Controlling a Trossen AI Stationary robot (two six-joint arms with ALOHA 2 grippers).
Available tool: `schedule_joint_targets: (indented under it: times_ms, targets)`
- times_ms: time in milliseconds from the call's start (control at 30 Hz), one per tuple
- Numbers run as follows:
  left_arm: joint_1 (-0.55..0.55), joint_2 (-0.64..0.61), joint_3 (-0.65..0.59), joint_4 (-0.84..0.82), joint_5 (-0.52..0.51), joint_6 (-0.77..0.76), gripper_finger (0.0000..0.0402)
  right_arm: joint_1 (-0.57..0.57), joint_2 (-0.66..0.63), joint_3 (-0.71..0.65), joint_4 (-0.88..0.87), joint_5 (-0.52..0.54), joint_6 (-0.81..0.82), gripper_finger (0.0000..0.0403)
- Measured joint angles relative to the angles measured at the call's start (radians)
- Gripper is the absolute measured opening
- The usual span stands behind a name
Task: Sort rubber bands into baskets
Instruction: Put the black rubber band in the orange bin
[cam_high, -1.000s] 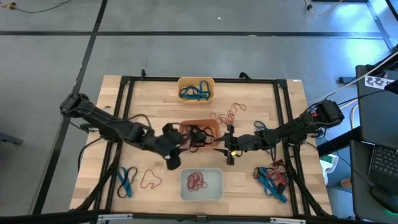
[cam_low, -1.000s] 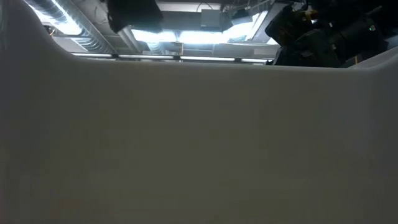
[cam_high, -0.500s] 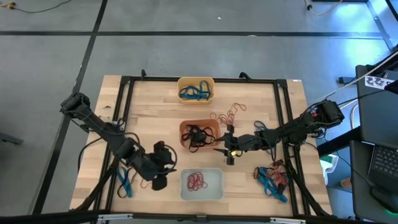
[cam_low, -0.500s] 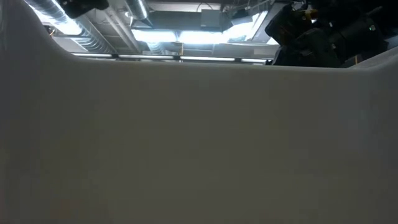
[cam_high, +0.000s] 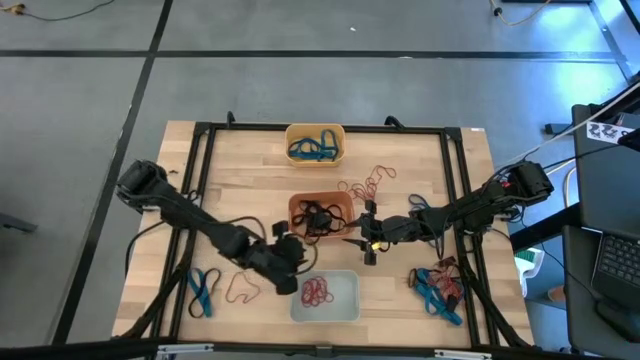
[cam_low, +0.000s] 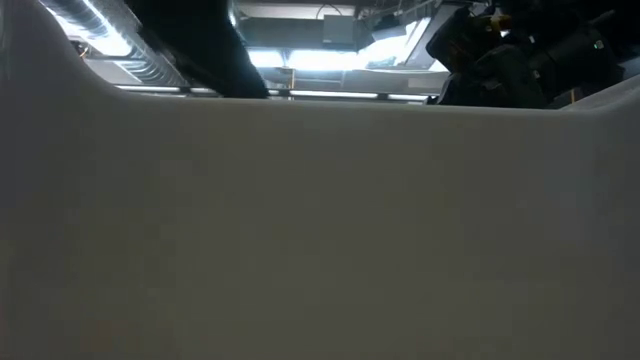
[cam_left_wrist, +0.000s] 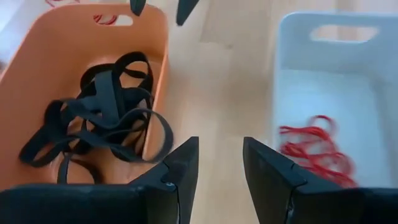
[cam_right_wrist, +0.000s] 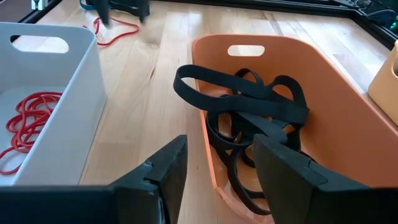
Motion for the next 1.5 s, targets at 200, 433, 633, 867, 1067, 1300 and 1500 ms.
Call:
schedule_joint_targets:
  times_ms: [200,433,633,867,1067,1300,1500]
  targets:
    - [0.069,0.075,0.000,0.014,0.004,0.048,0.0123,0.000,0.000,0.000,-0.002,0.000,0.000,0.0182]
    - [0.096,0.114,0.000,0.039,0.004,0.080,0.0123,0.000,0.000,0.000,-0.003,0.000,0.000,0.0182]
    - [0.121,0.114,0.000,0.030,-0.089,0.112,0.0123,0.000,0.000,0.000,-0.003,0.000,0.000,0.0182]
    - [0.169,0.114,0.000,-0.019,-0.128,0.098,0.0123,0.000,0.000,0.000,-0.003,0.000,0.000,0.0182]
    - [0.159,0.109,0.023,-0.017,-0.127,0.135,0.0123,0.000,0.000,0.000,-0.003,-0.001,-0.001,0.0182]
    - [0.120,0.066,0.071,-0.050,-0.124,0.128,0.0123,0.000,0.000,0.000,-0.011,-0.001,-0.002,0.0182]
    - [0.089,0.064,0.063,-0.049,-0.018,0.125,0.0123,0.000,0.000,0.000,-0.008,-0.001,-0.002,0.0182]
